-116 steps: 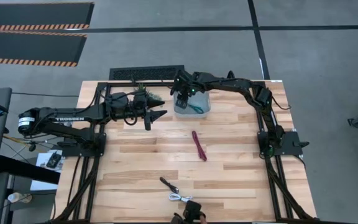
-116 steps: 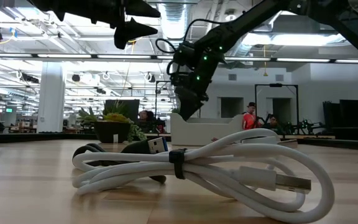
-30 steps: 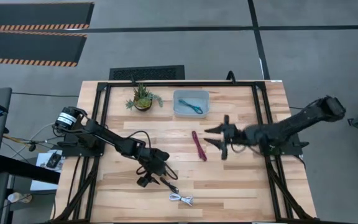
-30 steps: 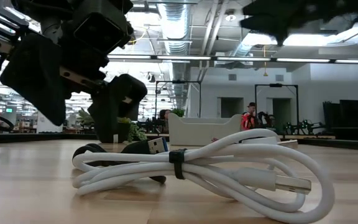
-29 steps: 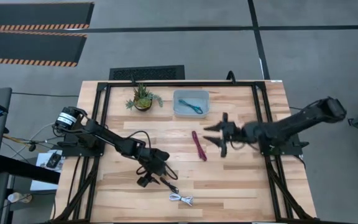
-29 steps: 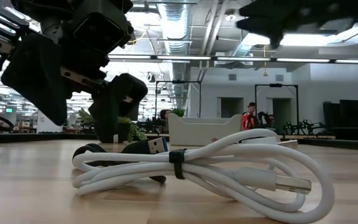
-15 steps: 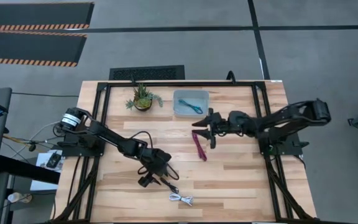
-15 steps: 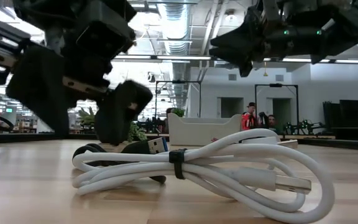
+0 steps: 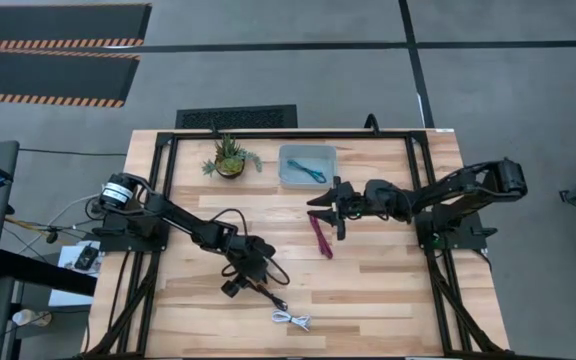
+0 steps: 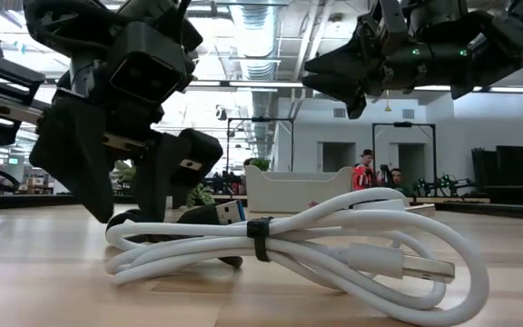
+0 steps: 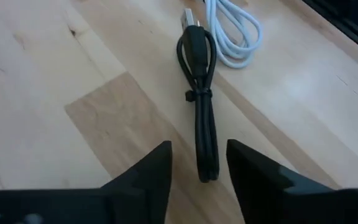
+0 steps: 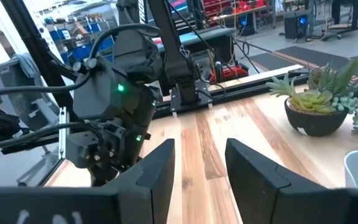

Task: Pick and place USB-C Cables
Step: Put the black charger cable into the white bin

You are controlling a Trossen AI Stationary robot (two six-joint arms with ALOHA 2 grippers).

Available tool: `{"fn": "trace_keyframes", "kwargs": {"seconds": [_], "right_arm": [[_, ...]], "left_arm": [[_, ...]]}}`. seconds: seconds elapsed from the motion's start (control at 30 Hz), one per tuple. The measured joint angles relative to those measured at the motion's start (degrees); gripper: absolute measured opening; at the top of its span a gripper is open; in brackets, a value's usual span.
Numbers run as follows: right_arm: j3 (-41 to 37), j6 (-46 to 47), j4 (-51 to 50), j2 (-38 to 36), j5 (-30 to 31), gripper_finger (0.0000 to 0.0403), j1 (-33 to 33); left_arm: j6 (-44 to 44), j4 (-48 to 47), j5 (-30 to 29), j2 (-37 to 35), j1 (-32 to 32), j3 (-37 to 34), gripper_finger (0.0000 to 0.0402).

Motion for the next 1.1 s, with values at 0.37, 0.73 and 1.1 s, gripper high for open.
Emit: {"fn": "trace_keyframes", "kwargs": {"seconds": [0.37,0.73,1.1], "right_arm": [[0.0,0.0,0.4,0.0,0.1,0.0164,0.0],[0.0,0.0,0.2,0.0,2.0,0.0156,-0.3],[0.0,0.0,0.9,0.0,2.0,0.0148,-2.3]], "left_arm": [[-0.1,2.4,3.4,2.9,1.8,0.1,0.0055],[-0.6,-0.5,3.0,1.5,2.6,0.1,0.0003],[-1.7,-10.3,-7.5,-7.4,4.6,0.0,0.0001]]}}
